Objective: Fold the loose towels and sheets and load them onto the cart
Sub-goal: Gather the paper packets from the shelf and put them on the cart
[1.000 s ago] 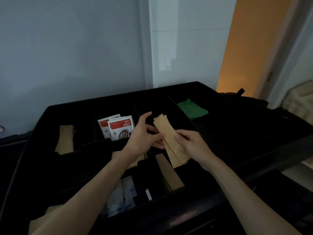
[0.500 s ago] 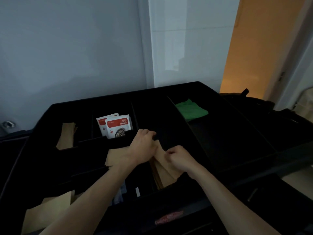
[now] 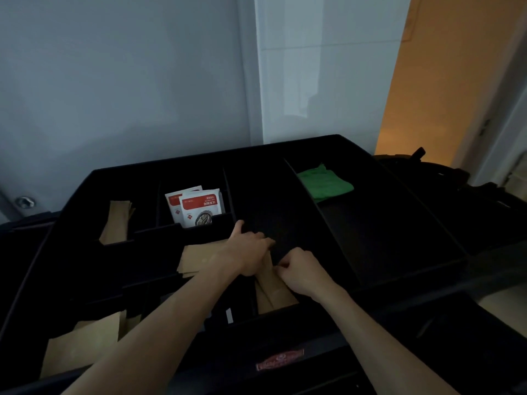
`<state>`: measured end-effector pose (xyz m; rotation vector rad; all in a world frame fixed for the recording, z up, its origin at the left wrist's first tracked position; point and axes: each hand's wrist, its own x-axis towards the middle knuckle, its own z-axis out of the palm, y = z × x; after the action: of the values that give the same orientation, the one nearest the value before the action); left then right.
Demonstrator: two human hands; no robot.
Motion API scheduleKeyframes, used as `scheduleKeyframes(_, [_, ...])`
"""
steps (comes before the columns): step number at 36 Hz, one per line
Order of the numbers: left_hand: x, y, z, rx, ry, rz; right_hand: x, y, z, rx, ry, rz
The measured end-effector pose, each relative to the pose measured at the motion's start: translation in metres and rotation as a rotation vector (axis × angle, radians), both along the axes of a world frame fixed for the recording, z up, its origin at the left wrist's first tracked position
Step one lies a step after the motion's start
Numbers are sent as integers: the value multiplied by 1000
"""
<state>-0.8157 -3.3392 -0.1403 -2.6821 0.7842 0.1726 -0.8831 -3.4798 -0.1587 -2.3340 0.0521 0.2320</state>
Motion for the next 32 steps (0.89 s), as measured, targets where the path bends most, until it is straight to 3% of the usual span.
scheduleKeyframes(8, [-1,-5,2,127,-34,-18,0,2,0,33,23,79])
scheduleKeyframes(18, [-5,3,-3,-12,-69,-96,0,2,2,55,15,71])
scheduleKeyframes(26, [-10,0,-3,14,-109,-94,0,3,0,47,52,117])
scheduleKeyframes(32, [-10,3,-6,-8,-104,-116,3,-1,-2,27,15,11])
